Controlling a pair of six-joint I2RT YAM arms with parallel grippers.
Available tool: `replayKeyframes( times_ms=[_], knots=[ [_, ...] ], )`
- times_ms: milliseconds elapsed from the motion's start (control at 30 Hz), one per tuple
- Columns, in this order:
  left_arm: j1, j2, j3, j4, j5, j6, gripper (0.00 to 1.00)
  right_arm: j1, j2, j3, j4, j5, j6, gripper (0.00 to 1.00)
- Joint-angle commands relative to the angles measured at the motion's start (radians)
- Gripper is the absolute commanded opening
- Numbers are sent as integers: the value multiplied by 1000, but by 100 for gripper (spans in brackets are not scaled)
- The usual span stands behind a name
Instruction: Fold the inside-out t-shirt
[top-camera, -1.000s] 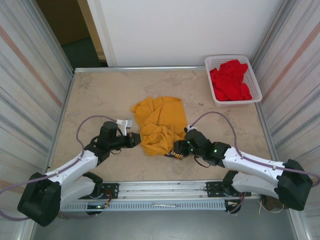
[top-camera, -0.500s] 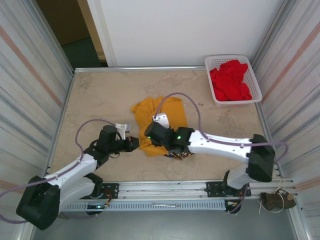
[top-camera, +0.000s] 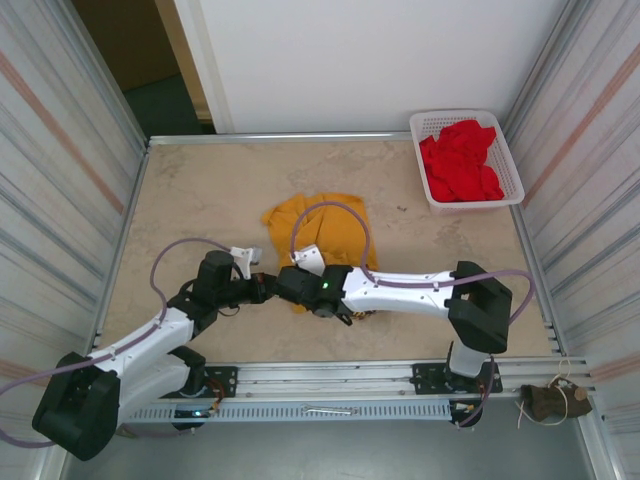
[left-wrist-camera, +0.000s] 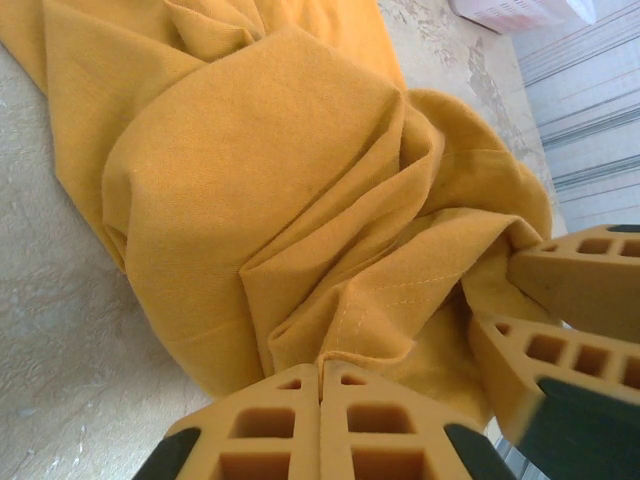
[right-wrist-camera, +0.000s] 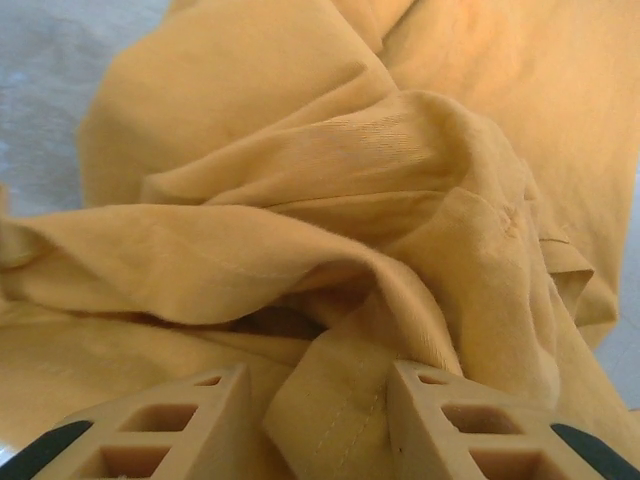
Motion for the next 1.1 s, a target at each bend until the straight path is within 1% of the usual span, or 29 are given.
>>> replayKeyframes(
  times_ms=[0,67,100,167,200,300,400,467,533,633,700,767,867,967,1067],
  knots=[
    [-5,-20,-12,22,-3,14,0,-26,23,-3,-29,12,37,38],
    [-5,-21,-13,24,-6,12,0,-37,27,-16,-23,8,40,32],
    [-5,-21,-14,27,-6,10,0,-43,26,-22,-23,6,43,26],
    [-4,-21,-13,31,-6,7,0,-54,20,-31,-22,-5,41,6],
    [-4,-21,-11,33,-6,3,0,-60,7,-33,-28,-8,37,0],
    [-1,-18,7,38,-4,-11,0,-74,-71,-16,-32,-15,-16,0],
    [8,-14,76,30,14,-28,0,-119,-197,31,-13,-82,-96,0],
    [15,-8,148,4,19,-34,0,-171,-302,59,29,-183,-152,0],
    [33,7,247,-31,38,-34,0,-257,-420,71,120,-346,-181,0],
    [73,40,420,-83,70,-41,0,-398,-566,72,229,-557,-148,0],
    [97,60,518,-84,97,-58,0,-450,-633,78,268,-613,-128,0],
    [113,81,599,-74,121,-76,0,-486,-672,86,273,-640,-125,0],
    [123,102,696,-46,142,-108,0,-506,-703,79,243,-622,-132,0],
    [123,119,765,17,163,-159,0,-513,-715,43,235,-614,-126,0],
    [123,137,861,51,186,-196,0,-512,-719,37,253,-648,-113,0]
  ],
)
